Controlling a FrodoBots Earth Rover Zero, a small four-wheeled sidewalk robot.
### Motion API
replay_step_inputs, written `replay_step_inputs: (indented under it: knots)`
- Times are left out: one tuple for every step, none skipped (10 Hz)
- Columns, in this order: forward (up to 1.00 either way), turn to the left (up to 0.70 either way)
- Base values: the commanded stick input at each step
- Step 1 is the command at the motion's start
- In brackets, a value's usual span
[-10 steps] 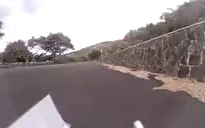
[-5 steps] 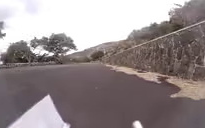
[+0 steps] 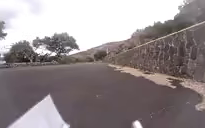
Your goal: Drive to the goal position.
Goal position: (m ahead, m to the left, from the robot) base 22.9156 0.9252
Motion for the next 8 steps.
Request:
replay_step_inputs:
  knots:
    - [1.0, 0.0]
    - [1.0, 0.0]
    - [1.0, 0.0]
    - [1.0, 0.0]
    - [1.0, 0.0]
    - [1.0, 0.0]
    - [1.0, 0.0]
    - [1.0, 0.0]
